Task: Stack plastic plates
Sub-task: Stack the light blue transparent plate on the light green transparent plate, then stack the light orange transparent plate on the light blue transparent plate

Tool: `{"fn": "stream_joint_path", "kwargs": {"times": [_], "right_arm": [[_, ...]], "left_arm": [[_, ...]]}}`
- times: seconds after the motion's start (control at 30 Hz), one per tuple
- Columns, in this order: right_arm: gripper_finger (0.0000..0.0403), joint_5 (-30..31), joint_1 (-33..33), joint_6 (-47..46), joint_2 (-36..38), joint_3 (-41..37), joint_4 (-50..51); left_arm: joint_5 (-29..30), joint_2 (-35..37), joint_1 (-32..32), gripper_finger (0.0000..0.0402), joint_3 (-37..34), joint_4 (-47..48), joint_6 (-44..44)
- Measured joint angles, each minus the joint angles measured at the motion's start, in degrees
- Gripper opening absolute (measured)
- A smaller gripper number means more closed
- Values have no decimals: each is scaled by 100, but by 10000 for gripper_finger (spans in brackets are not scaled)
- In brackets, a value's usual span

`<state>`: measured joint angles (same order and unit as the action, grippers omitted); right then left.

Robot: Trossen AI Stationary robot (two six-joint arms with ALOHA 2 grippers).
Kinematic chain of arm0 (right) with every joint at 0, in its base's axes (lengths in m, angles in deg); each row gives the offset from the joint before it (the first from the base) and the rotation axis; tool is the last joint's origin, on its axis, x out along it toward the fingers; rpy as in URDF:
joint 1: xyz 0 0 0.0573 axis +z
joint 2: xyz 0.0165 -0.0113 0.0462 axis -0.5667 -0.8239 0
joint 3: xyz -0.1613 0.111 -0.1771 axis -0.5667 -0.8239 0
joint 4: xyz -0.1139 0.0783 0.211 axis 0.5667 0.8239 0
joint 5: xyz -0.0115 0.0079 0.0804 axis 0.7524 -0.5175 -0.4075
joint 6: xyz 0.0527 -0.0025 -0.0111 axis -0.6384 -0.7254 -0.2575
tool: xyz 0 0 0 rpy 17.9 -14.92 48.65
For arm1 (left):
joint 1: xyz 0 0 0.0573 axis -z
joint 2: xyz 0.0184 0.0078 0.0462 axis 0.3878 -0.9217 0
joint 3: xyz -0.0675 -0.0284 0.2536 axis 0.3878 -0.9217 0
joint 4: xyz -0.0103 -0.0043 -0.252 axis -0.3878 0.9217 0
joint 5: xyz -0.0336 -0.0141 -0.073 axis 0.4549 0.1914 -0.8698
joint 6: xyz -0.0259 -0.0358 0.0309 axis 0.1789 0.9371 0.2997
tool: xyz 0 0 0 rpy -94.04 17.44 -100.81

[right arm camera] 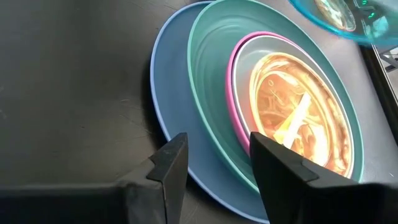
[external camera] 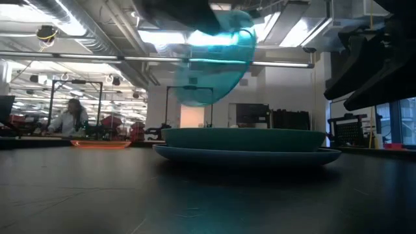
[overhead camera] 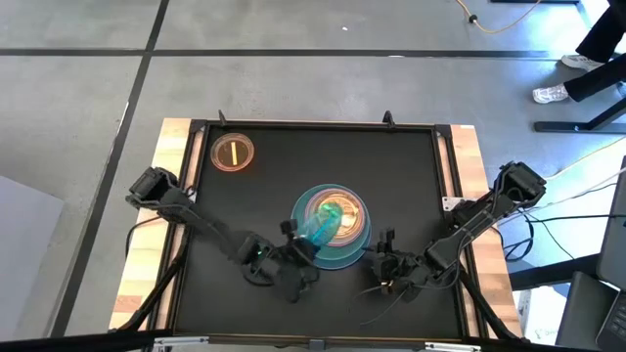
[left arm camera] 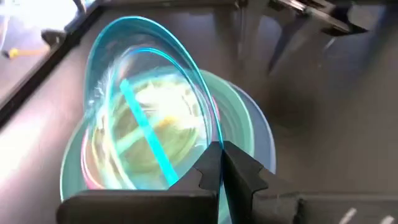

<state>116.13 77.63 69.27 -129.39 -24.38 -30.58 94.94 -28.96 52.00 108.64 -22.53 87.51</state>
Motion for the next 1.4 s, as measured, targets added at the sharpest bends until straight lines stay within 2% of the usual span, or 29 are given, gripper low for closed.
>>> {"fn": "stream_joint_path", "kwargs": {"times": [0.13, 0.4, 0.5, 0.67, 0.83, 1.17, 1.3, 1.4], "right_arm": [[166, 1, 0, -2, 0, 0, -2], [166, -1, 0, -92, 0, 0, 1], [166, -1, -1, -94, 0, 0, 4], [166, -3, -2, -103, 0, 2, 10], [166, -3, 0, -106, 0, 2, 16], [166, -5, 0, -173, 0, 2, 20], [166, -3, 0, -173, 0, 2, 17], [166, -3, 0, -153, 0, 2, 8]], "left_arm": [[-228, -229, -388, 6, 0, -567, -764], [-819, -585, -996, 9, -3, -939, -1099], [-1017, -693, -1125, 30, -8, -974, -1096], [-1039, -654, -1187, 92, -9, -899, -1001], [-932, -195, -1146, 137, -9, -54, -776], [-161, 1012, -1187, 142, -154, 3152, 998], [-160, 1398, -1491, 142, -668, 3527, 1399], [-418, 1661, -1915, 142, -1199, 3551, 1572]]}}
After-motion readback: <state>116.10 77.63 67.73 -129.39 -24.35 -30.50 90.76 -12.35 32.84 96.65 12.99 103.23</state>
